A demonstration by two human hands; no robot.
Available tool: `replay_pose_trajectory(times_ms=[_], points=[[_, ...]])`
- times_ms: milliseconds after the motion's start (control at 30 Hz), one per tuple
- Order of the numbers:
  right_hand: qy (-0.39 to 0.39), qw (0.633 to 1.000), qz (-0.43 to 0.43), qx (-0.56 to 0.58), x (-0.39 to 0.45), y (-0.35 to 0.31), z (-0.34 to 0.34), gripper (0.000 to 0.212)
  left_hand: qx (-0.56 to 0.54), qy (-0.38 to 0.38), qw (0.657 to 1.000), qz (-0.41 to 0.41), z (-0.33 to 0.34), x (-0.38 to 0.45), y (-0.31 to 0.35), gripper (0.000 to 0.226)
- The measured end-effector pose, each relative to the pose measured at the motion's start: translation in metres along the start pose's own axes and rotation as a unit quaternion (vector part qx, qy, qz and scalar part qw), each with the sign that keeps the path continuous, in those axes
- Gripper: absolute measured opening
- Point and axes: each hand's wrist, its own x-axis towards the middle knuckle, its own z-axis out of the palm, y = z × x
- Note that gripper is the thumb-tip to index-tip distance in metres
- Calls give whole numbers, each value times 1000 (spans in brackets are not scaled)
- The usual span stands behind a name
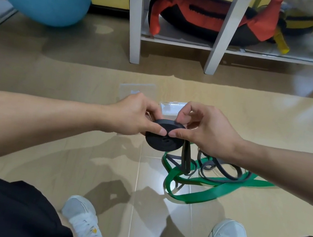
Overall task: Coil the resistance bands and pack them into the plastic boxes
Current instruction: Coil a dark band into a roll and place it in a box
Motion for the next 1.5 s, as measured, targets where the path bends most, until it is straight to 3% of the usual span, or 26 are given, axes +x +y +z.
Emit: replay_pose_trajectory(times_ms=[233,467,767,867,967,1233,1400,1500], points=[[-15,1000,19,-5,0,4,-10,32,-121,-18,992,-17,5,-2,-7,13],[-9,992,-54,-118,2,-3,-3,27,129,6,988,81,4,1,1,18],[-32,982,-37,-181,12,-8,-16,28,208,26,978,24,-19,14,-5,15],[-21,988,-16,-152,13,-3,-20,25,152,31,987,29,-26,12,-11,12],[-8,993,2,-122,10,2,-17,28,9,-7,1000,7,-22,5,-13,9],[9,999,1,-51,6,-1,-15,31,-219,-12,974,-62,-10,2,-15,17],[44,999,25,-7,4,3,-13,27,-235,-50,967,-82,-3,3,-16,25],[19,999,34,-15,2,4,-9,23,-142,-68,986,-55,-2,0,-9,27]])
